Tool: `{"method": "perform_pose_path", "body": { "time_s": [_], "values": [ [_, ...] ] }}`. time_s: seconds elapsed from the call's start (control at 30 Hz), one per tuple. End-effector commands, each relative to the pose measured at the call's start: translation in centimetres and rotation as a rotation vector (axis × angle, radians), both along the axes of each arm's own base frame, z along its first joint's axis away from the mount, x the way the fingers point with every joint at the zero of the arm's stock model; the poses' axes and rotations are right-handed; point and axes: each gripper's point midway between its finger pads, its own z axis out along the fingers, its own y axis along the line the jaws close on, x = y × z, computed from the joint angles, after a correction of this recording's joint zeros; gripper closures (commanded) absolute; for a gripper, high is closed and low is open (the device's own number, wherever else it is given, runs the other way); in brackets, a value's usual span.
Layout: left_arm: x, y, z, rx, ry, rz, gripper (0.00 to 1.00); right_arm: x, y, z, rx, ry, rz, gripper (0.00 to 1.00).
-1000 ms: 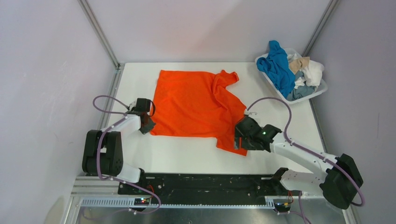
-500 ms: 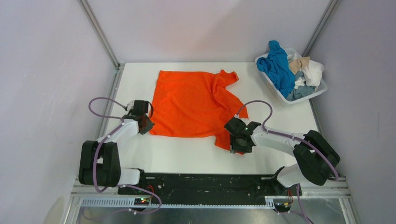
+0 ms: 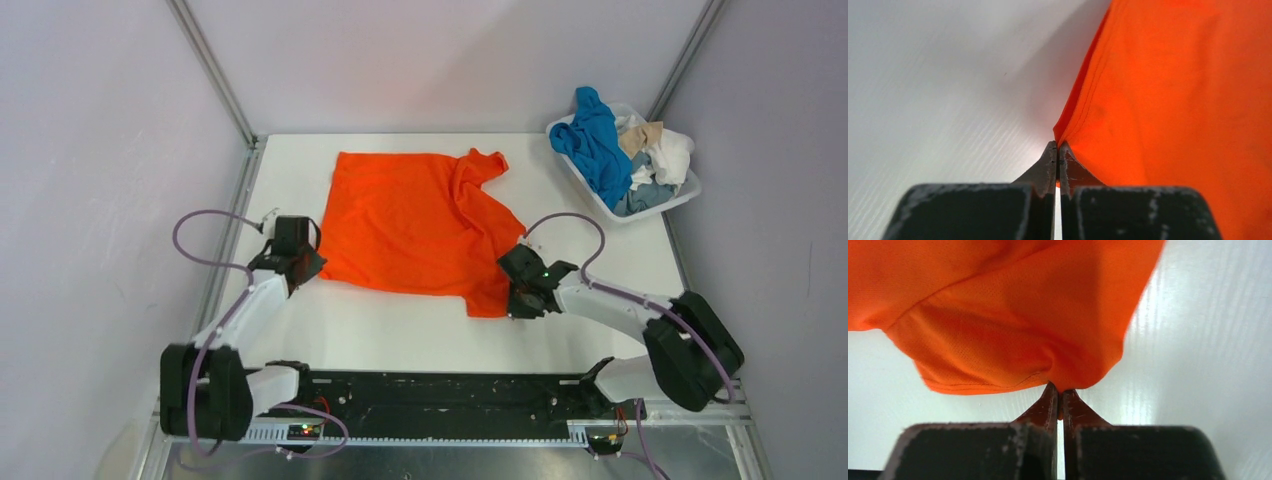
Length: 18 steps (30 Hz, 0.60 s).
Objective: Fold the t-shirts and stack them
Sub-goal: Flatten out the tshirt
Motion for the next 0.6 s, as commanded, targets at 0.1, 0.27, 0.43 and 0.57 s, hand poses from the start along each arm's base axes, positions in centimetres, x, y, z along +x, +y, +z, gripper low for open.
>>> {"method": "perform_pose_path", "body": {
  "time_s": [0.1,0.27,0.43,0.57],
  "values": [
    [1.6,-1.3,15.2,-0.073,-0.487,-0.059,1.0,5.3,-1.2,14.4,0.11,-0.476,-0.048,1.0],
    [-1.8,-1.8,27.5,-0.116,-0.815,-0.102,1.0,5.4,-3.1,29.7,0.221,-0.823,-0.051,1.0],
    [-7.6,-1.4,38.8,-0.108,-1.074,-0.131,1.0,2.4,-4.6,40.6,0.314,-1.039,0.019,1.0],
    [-13.3,-2.2,46.1,-0.13,-1.272,-0.212,1.0,-1.8,-5.4,49.7,0.439,-1.187,0.141,1.0]
  ]
}}
